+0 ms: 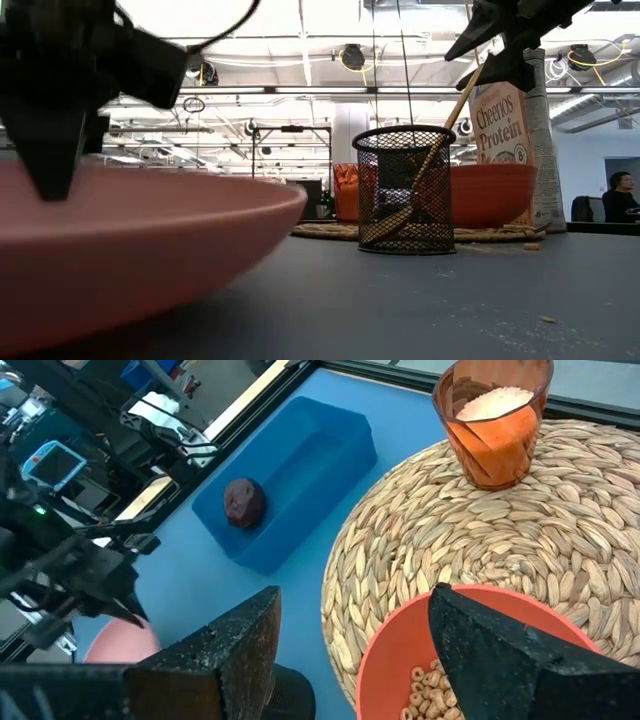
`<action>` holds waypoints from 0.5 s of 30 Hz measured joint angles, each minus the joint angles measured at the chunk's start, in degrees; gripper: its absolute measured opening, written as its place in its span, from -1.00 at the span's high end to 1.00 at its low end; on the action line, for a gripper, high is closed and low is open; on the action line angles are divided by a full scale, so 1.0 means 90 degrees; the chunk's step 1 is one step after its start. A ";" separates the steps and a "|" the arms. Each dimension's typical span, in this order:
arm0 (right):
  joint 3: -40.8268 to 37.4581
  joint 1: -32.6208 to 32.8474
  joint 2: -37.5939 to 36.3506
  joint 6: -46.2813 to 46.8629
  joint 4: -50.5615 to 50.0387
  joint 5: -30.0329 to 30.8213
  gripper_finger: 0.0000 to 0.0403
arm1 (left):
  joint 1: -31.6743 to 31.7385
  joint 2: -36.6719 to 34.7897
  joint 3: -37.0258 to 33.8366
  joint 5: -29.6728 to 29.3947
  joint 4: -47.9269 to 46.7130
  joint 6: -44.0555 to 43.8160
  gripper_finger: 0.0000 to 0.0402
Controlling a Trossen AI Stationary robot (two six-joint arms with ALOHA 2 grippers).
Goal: Arrange a breakfast setting
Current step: Put the pink plate to the left side of the pink bowl on the brown placemat
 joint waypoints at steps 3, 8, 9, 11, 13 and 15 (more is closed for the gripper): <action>0.0000 -0.0001 0.0002 0.0000 -0.0001 0.0000 -0.21 | 0.0062 -0.0359 0.0000 -0.0021 -0.0040 0.0167 0.94; 0.0000 -0.0002 0.0002 0.0000 0.0013 0.0000 -0.21 | 0.0295 -0.1001 0.0000 -0.0016 -0.0033 0.0439 0.94; 0.0000 -0.0001 0.0002 0.0000 0.0018 0.0000 -0.21 | 0.0364 -0.1129 0.0000 -0.0012 0.0011 0.0499 0.94; 0.0000 -0.0001 0.0002 0.0000 0.0029 0.0000 -0.21 | 0.0519 -0.1392 0.0000 -0.0017 -0.0029 0.0585 0.94; 0.0000 -0.0002 0.0002 0.0000 0.0053 0.0000 -0.21 | 0.0750 -0.1635 0.0000 -0.0015 -0.0052 0.0641 0.94; 0.0000 -0.0002 0.0002 0.0000 0.0049 0.0000 -0.21 | 0.1018 -0.1860 0.0000 -0.0017 -0.0115 0.0686 0.95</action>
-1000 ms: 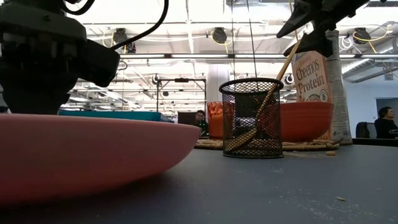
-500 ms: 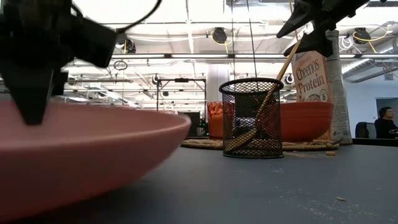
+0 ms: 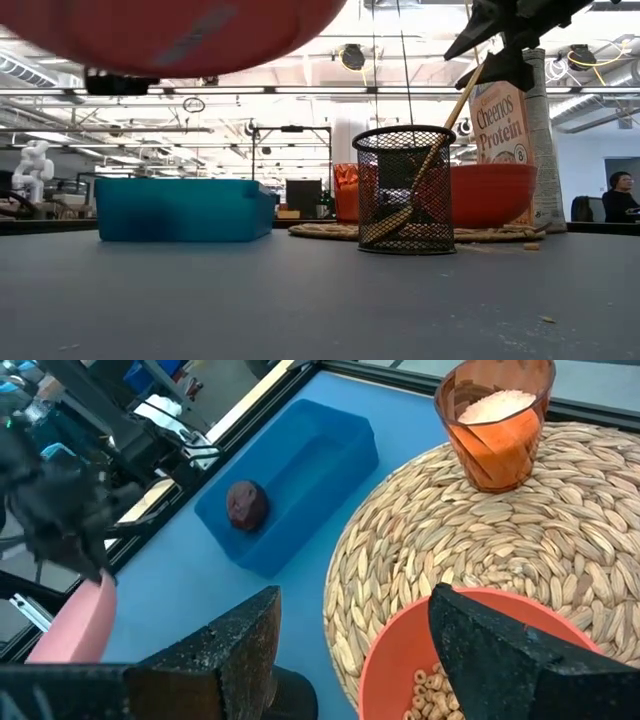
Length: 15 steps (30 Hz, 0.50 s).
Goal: Arrange a breakfast setting
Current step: Put the pink plate to the left side of the pink bowl on the brown placemat
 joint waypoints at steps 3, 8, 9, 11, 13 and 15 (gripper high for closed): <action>0.0000 0.0001 0.0000 0.0000 0.0002 0.0000 -0.21 | 0.0517 -0.0270 0.0000 0.0000 0.0062 0.0160 0.95; 0.0000 0.0002 0.0000 0.0000 0.0012 0.0000 -0.21 | 0.1539 -0.0362 0.0000 0.0000 0.0240 0.0351 0.95; 0.0000 0.0000 -0.0001 0.0000 0.0013 0.0000 -0.21 | 0.1740 -0.0361 0.0000 0.0000 0.0240 0.0414 0.95; 0.0000 0.0002 0.0000 0.0000 0.0015 0.0000 -0.21 | 0.2145 -0.0317 0.0002 0.0003 0.0399 0.0538 0.95; 0.0000 0.0001 0.0000 0.0000 0.0018 0.0000 -0.21 | 0.2538 -0.0246 0.0004 0.0005 0.0458 0.0646 0.95; 0.0000 0.0002 0.0000 0.0000 0.0018 0.0000 -0.21 | 0.2906 -0.0241 -0.0007 0.0002 0.0542 0.0730 0.95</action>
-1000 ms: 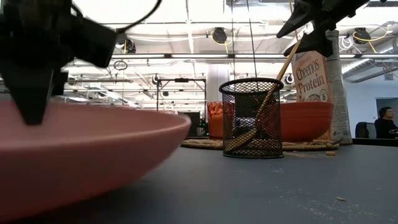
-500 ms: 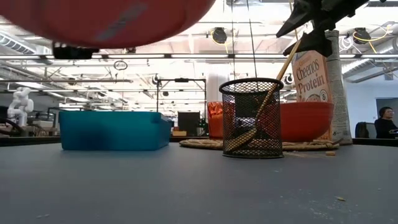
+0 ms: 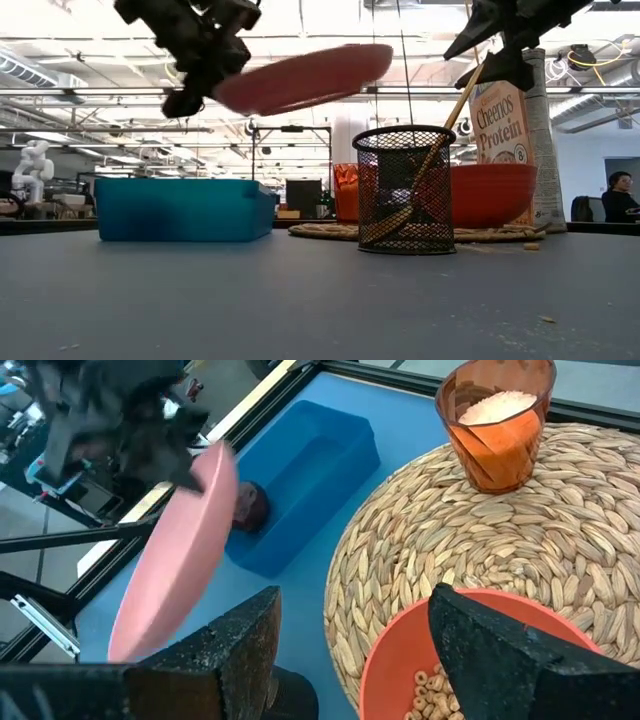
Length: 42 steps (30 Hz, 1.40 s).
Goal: Arrange a breakfast setting
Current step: Put the pink plate to the left side of the pink bowl on the brown placemat
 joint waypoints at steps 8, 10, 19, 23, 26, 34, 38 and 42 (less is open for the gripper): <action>0.0000 0.0000 0.0000 -0.0117 0.0002 0.0000 -0.21 | 0.0995 0.0291 0.0024 0.0031 0.1254 0.0018 0.95; 0.0000 -0.0001 0.0000 -0.0117 0.0002 0.0002 -0.21 | 0.1128 0.0435 0.0006 0.0172 0.1324 0.0002 0.95; 0.0000 -0.0002 -0.0002 -0.0119 0.0028 0.0002 -0.21 | 0.1289 0.1519 0.0010 0.0805 0.1920 -0.0236 0.95; 0.0000 -0.0002 -0.0002 -0.0138 0.0028 0.0000 -0.21 | 0.1316 0.1927 0.0010 0.0903 0.2024 -0.0326 0.95; 0.0000 0.0000 -0.0002 -0.0142 0.0028 0.0002 -0.21 | 0.1354 0.2147 0.0010 0.0949 0.2030 -0.0358 0.95; 0.0000 -0.0002 -0.0002 -0.0143 0.0028 0.0002 -0.21 | 0.1474 0.2374 0.0010 0.0947 0.2138 -0.0358 0.95; 0.0000 -0.0002 -0.0002 -0.0143 0.0028 0.0002 -0.21 | 0.1552 0.2371 0.0010 0.0947 0.2347 -0.0362 0.95; 0.0000 0.0000 -0.0002 -0.0143 0.0026 0.0002 -0.21 | 0.1596 0.2405 0.0012 0.0945 0.2342 -0.0366 0.95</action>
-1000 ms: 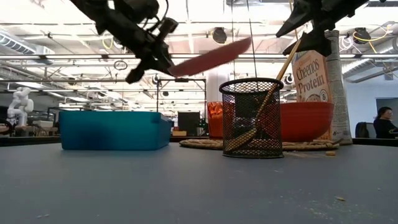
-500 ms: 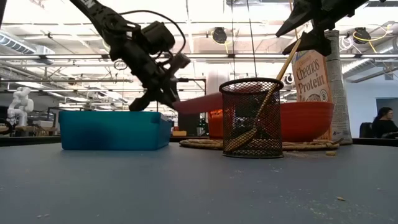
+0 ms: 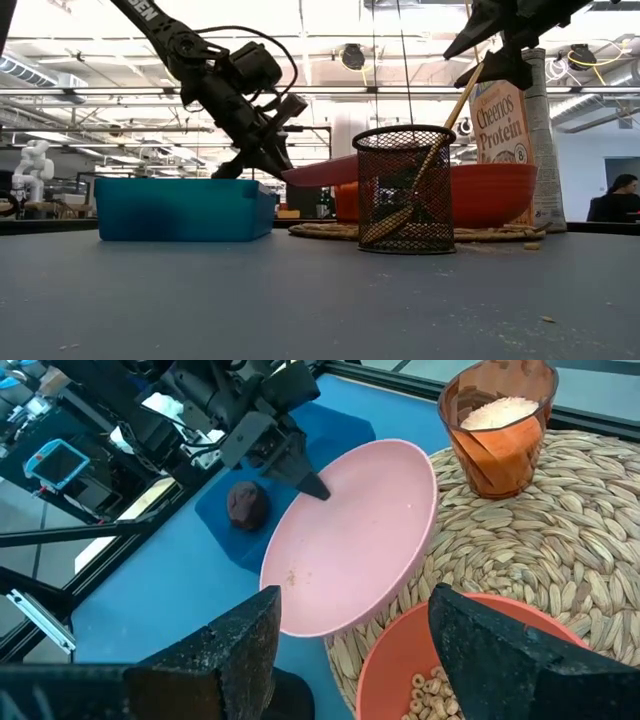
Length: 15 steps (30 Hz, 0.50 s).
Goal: Arrange a breakfast setting
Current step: Put the pink plate to the left side of the pink bowl on the brown placemat
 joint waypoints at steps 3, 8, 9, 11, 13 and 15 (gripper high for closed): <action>0.0000 -0.0002 0.0000 -0.0002 0.0000 0.0000 -0.21 | -0.0001 0.0068 0.0000 -0.0001 -0.0062 -0.0001 0.95; 0.0000 -0.0001 0.0000 0.0000 0.0000 0.0000 -0.21 | -0.0001 0.0252 0.0000 -0.0002 0.0010 -0.0131 0.95; 0.0000 -0.0002 0.0000 0.0000 0.0000 0.0000 -0.21 | -0.0001 0.0316 0.0000 0.0000 0.0128 -0.0169 0.95; 0.0000 0.0000 0.0002 0.0000 -0.0002 0.0000 -0.21 | -0.0001 0.0396 0.0000 0.0035 0.0210 -0.0237 0.95; 0.0000 -0.0002 0.0000 0.0000 -0.0002 0.0000 -0.21 | -0.0001 0.0459 0.0002 0.0053 0.0335 -0.0260 0.95; 0.0000 -0.0002 0.0002 0.0000 -0.0002 0.0000 -0.21 | -0.0001 0.0503 0.0003 0.0055 0.0323 -0.0254 0.95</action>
